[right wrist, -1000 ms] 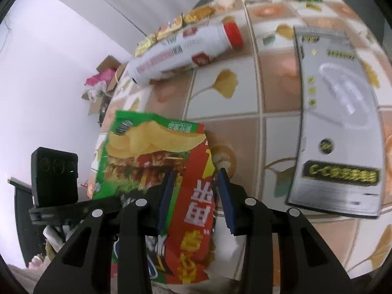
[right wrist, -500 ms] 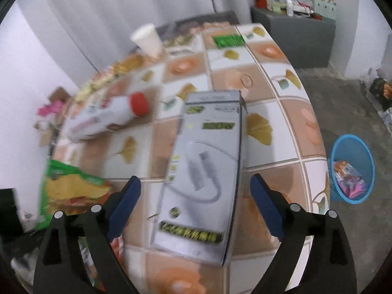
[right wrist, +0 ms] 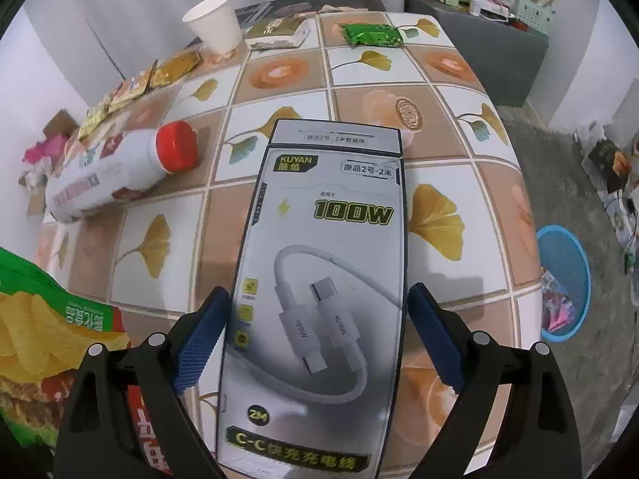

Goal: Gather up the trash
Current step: 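Carry the chips bag and white box with both tools to the wastebasket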

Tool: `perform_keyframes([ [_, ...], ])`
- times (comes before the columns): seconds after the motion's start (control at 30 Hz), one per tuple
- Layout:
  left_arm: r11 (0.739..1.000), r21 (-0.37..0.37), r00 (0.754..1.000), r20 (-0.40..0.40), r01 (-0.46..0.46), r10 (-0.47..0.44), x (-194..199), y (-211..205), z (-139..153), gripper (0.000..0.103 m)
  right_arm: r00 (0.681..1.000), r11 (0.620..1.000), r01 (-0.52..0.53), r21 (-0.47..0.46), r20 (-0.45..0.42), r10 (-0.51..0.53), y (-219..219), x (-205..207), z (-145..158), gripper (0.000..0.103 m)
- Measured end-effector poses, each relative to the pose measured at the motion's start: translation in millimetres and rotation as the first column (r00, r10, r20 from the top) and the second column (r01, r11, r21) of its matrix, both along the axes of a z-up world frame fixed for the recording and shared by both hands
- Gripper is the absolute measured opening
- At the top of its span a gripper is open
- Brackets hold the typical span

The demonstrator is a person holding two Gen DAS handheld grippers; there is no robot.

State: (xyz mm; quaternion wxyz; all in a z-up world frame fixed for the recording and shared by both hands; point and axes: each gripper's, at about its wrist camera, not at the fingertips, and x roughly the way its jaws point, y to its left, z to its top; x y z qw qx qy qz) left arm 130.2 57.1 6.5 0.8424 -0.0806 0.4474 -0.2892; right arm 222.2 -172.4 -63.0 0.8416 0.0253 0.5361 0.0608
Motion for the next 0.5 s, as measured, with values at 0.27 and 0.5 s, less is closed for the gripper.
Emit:
perform_keyframes([
  [0.27, 0.996, 0.08, 0.999, 0.035, 0.03, -0.033, -2.9, -28.6, 6.7, 0.007, 1.0, 0.999, 0.008, 0.041, 0.017, -0.009, -17.9, -9.1, 4.4, 0.086],
  [0.5, 0.991, 0.121, 0.996, 0.061, 0.052, -0.06, -5.9, -47.8, 11.6, 0.007, 0.999, 0.992, 0.033, 0.125, 0.033, -0.038, -45.1, -23.0, 16.2, 0.085],
])
